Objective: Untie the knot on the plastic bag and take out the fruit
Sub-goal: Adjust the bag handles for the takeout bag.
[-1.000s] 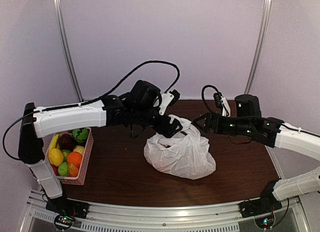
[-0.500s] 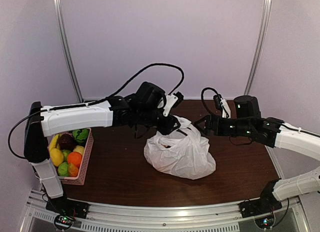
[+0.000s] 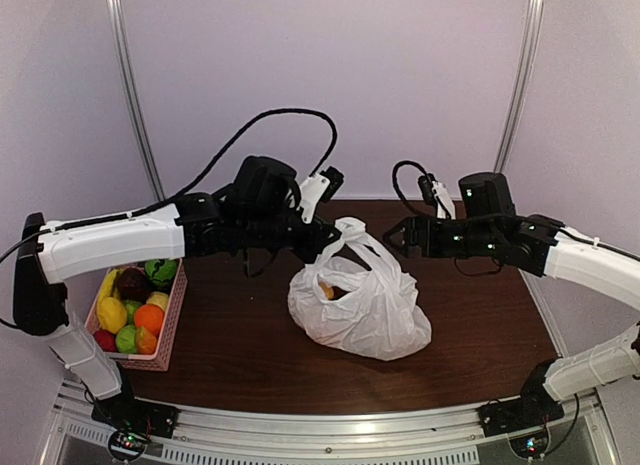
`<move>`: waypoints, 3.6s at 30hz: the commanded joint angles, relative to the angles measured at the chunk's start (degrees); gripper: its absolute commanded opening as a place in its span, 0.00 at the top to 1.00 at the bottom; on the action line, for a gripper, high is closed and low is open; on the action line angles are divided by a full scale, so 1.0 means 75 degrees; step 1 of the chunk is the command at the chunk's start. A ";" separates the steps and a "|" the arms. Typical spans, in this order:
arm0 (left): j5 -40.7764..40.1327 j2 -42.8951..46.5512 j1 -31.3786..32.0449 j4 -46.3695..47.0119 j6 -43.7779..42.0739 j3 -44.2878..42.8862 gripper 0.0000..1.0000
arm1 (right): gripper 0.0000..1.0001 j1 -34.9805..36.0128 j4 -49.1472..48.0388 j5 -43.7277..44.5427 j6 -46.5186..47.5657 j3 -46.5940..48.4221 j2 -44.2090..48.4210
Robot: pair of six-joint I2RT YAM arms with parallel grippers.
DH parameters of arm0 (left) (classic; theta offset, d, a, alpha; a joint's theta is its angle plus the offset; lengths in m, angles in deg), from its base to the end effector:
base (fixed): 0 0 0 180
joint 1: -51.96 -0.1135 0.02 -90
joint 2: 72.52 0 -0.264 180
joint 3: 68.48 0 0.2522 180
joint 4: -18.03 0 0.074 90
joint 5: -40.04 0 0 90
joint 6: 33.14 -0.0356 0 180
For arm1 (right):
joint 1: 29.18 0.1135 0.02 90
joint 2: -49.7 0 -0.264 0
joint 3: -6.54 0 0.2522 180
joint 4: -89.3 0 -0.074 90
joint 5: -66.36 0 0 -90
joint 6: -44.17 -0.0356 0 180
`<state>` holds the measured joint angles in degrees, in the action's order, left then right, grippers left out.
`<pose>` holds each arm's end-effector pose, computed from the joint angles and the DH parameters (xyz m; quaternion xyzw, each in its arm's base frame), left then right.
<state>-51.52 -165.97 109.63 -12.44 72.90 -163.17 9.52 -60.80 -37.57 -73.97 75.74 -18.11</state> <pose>0.2060 -0.3237 0.3290 0.3001 0.8087 -0.2940 0.4117 0.2036 0.1741 0.3123 -0.1402 0.8438 0.3665 0.3661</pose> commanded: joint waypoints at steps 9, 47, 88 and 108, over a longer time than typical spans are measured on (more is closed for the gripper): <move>0.0208 0.0523 -0.0327 0.0881 0.0650 0.0735 1.00 | 0.17 0.0211 0.0488 -0.0488 0.0670 0.1025 -0.1283; 0.1085 0.0704 -0.1112 0.1137 0.1268 0.1115 1.00 | 0.77 0.0587 0.0096 -0.0355 0.0578 0.1711 -0.2208; 0.3394 -0.0112 -0.2823 0.1424 0.0999 -0.1566 1.00 | 1.00 -0.1103 0.1148 0.0289 0.1702 0.4457 -0.1396; 0.1416 0.1335 -0.2955 0.2581 0.1402 0.2132 0.39 | 1.00 0.0755 -0.0483 -0.2020 0.1389 -0.0392 0.0666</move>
<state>-36.84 -159.61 88.19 4.07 79.65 -152.53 11.20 -55.75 -49.86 -56.95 81.62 -13.09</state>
